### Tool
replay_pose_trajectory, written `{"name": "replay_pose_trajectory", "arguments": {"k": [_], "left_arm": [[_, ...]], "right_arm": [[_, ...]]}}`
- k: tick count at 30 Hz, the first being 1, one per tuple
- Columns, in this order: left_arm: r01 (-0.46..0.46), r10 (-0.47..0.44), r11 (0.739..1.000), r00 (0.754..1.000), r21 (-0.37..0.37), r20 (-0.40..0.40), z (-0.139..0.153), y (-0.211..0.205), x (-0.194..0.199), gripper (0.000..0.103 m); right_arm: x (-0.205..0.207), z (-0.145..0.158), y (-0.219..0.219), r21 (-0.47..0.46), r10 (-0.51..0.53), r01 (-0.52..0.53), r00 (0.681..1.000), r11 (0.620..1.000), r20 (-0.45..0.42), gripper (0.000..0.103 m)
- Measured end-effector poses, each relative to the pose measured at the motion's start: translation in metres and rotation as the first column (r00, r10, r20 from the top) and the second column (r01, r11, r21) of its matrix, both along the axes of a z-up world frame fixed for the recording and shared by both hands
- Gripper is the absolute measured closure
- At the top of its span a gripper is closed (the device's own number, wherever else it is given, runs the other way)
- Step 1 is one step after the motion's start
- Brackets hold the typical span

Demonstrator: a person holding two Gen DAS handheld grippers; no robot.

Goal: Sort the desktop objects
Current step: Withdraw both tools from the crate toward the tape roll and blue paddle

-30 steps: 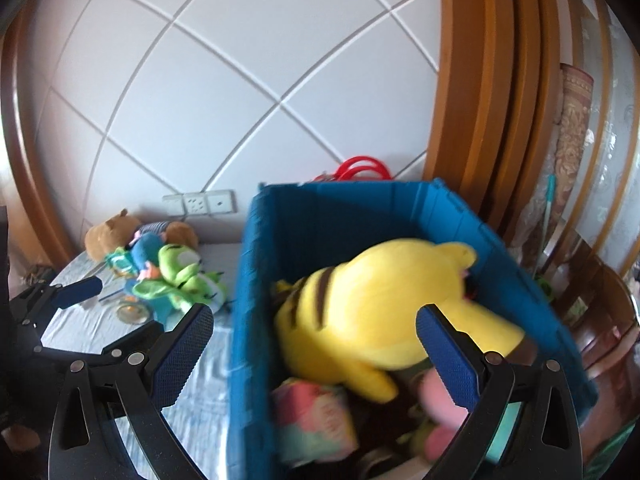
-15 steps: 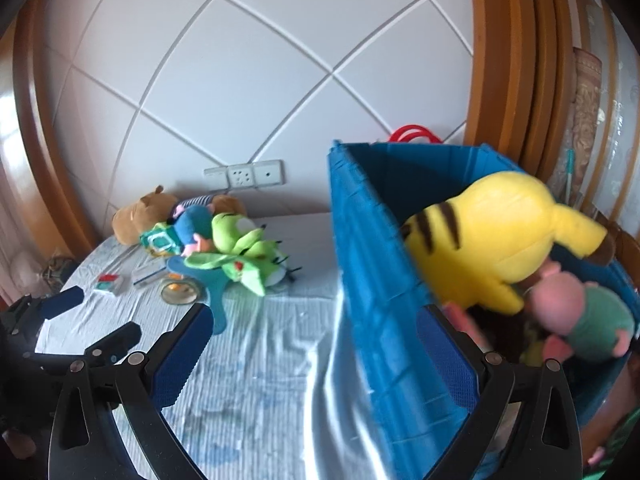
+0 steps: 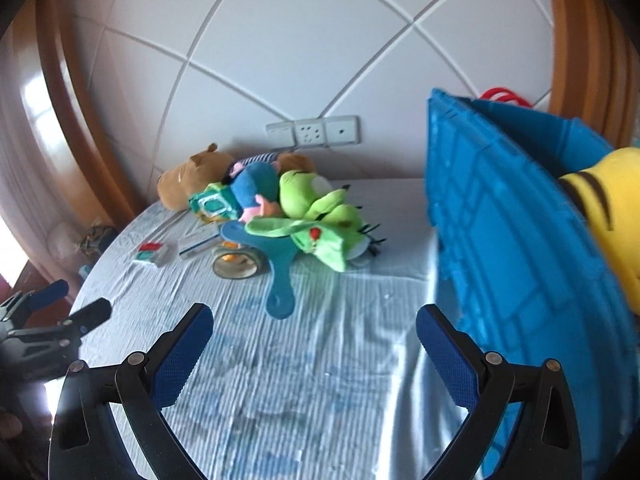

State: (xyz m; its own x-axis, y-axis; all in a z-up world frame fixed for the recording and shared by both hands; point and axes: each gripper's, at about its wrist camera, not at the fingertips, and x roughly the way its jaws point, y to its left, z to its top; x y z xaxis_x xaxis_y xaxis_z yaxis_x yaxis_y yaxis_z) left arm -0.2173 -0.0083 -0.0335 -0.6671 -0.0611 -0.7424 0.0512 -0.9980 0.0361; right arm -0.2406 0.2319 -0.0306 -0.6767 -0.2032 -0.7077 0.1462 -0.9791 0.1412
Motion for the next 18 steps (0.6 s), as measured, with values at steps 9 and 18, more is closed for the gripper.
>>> {"name": "replay_pose_trajectory", "arguments": {"k": [9, 18], "left_arm": [[-0.077, 0.077, 0.997, 0.995, -0.008, 0.057, -0.030, -0.046, -0.016, 0.008], [-0.014, 0.012, 1.000, 0.995, 0.018, 0.095, -0.061, -0.064, -0.056, 0.008]], "right_arm": [[-0.038, -0.036, -0.038, 0.001, 0.053, -0.053, 0.996, 0.999, 0.069, 0.000], [-0.061, -0.061, -0.059, 0.028, -0.024, 0.021, 0.993, 0.999, 0.117, 0.000]]}}
